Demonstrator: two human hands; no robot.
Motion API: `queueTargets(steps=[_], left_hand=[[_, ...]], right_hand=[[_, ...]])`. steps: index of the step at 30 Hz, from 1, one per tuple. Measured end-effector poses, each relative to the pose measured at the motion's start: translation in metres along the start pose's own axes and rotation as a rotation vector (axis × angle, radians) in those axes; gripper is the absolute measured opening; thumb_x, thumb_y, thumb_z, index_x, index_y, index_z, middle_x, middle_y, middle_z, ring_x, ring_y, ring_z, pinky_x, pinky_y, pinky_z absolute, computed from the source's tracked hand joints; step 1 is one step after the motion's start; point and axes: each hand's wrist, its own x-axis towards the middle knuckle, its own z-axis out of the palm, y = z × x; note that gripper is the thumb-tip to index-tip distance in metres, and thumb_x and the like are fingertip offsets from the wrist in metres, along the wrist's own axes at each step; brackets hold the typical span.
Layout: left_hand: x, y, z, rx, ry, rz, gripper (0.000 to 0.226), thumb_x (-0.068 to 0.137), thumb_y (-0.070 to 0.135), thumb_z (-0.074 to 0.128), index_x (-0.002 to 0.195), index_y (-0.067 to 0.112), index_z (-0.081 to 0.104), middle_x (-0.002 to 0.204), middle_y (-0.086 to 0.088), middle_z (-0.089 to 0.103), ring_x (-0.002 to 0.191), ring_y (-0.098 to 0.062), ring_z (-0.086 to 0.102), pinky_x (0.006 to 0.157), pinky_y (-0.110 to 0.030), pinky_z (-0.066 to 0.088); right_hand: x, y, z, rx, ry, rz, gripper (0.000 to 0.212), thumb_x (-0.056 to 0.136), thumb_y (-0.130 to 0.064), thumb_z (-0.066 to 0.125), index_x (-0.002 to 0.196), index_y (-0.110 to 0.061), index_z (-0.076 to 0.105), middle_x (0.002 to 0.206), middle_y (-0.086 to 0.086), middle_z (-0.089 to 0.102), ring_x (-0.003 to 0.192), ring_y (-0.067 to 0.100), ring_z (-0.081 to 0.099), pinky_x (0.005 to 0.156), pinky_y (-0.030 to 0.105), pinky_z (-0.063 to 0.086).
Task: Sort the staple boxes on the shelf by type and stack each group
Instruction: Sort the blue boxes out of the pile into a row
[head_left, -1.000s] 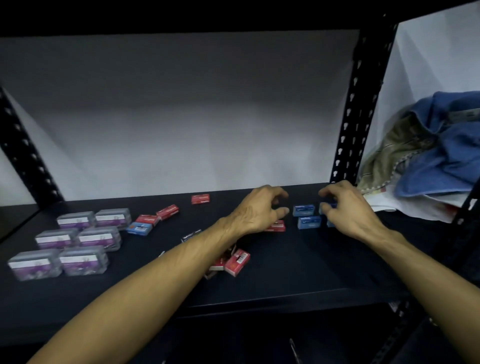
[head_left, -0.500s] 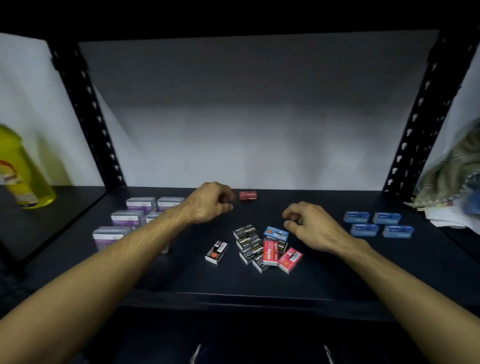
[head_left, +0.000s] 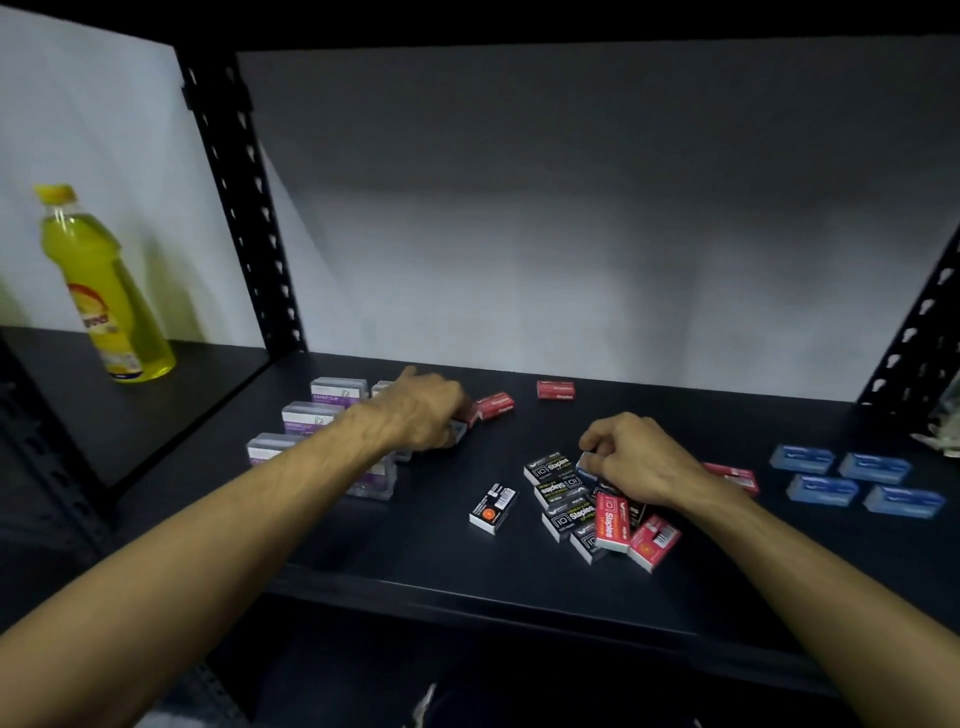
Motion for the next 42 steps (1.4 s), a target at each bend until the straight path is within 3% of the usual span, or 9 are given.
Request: queueTargets(steps=[3,6,10,13,18,27,32,38,42], left_hand=[[0.003,0.001,0.005,0.063,0.01,0.023,0.025,0.084,0.022,0.064,0.109,0.023,0.064,0.102,0.002,0.068,0.105,-0.021,0.06,0.104,-0.045,0.034],[0.005,-0.001,0.008,0.062,0.035,0.036,0.028,0.084,0.019,0.064,0.112,0.021,0.062,0.109,-0.001,0.065,0.107,-0.023,0.059,0.101,-0.042,0.037],[0.008,-0.002,0.012,0.071,0.072,0.06,0.024,0.084,0.019,0.063,0.108,0.019,0.061,0.11,-0.004,0.065,0.106,-0.025,0.059,0.094,-0.038,0.039],[0.01,-0.002,0.013,0.078,0.086,0.079,0.02,0.083,0.023,0.063,0.102,0.019,0.06,0.107,-0.004,0.066,0.102,-0.025,0.06,0.089,-0.038,0.041],[0.012,0.003,0.007,-0.058,-0.046,0.046,0.023,0.076,0.034,0.068,0.091,0.022,0.055,0.097,-0.001,0.063,0.086,-0.023,0.06,0.071,-0.032,0.045],[0.021,0.018,0.006,-0.299,-0.141,0.038,0.039,0.077,0.031,0.076,0.112,0.023,0.059,0.079,0.008,0.061,0.078,-0.015,0.059,0.065,-0.024,0.04],[0.023,0.02,0.005,-0.39,-0.101,0.06,0.027,0.074,0.028,0.08,0.094,0.023,0.062,0.071,0.01,0.058,0.07,-0.013,0.057,0.057,-0.024,0.038],[0.023,0.023,0.005,-0.461,-0.042,0.081,0.029,0.078,0.014,0.078,0.103,0.019,0.064,0.076,0.013,0.052,0.066,-0.007,0.052,0.054,-0.014,0.034],[0.022,0.02,0.005,-0.424,-0.086,0.075,0.047,0.076,0.01,0.078,0.119,0.022,0.062,0.088,0.008,0.054,0.076,-0.012,0.053,0.058,-0.013,0.035]], right_hand=[[0.009,-0.007,0.005,0.022,0.022,-0.011,0.031,0.093,-0.029,0.066,0.121,-0.017,0.066,0.117,0.002,0.068,0.09,0.012,0.062,0.078,0.026,0.045],[0.017,-0.015,0.011,0.026,0.03,-0.048,0.029,0.094,-0.028,0.065,0.12,-0.016,0.068,0.12,0.002,0.067,0.091,0.01,0.059,0.08,0.025,0.043],[0.022,-0.028,0.016,0.003,-0.012,-0.09,0.033,0.096,-0.02,0.061,0.129,-0.016,0.065,0.134,0.003,0.059,0.11,0.013,0.057,0.093,0.027,0.042],[0.025,-0.033,0.017,-0.039,-0.055,-0.097,0.045,0.093,-0.014,0.064,0.137,-0.018,0.057,0.139,0.002,0.054,0.118,0.014,0.054,0.09,0.022,0.038],[0.028,-0.03,0.017,-0.05,-0.074,-0.112,0.048,0.093,-0.014,0.065,0.14,-0.019,0.055,0.141,0.003,0.052,0.123,0.016,0.053,0.093,0.023,0.036],[0.028,-0.017,0.016,-0.019,-0.007,-0.144,0.039,0.099,-0.018,0.054,0.138,-0.019,0.054,0.137,0.003,0.057,0.118,0.016,0.057,0.095,0.026,0.044],[0.028,-0.009,0.018,0.0,0.011,-0.139,0.043,0.095,-0.014,0.061,0.137,-0.02,0.054,0.131,0.002,0.061,0.111,0.015,0.06,0.089,0.024,0.046],[0.029,-0.004,0.018,0.032,0.004,-0.127,0.046,0.09,-0.005,0.065,0.134,-0.019,0.056,0.123,0.001,0.064,0.099,0.011,0.062,0.083,0.023,0.049],[0.03,-0.001,0.017,0.039,0.017,-0.128,0.046,0.089,-0.004,0.066,0.132,-0.018,0.058,0.12,0.001,0.066,0.093,0.009,0.061,0.079,0.02,0.046]])
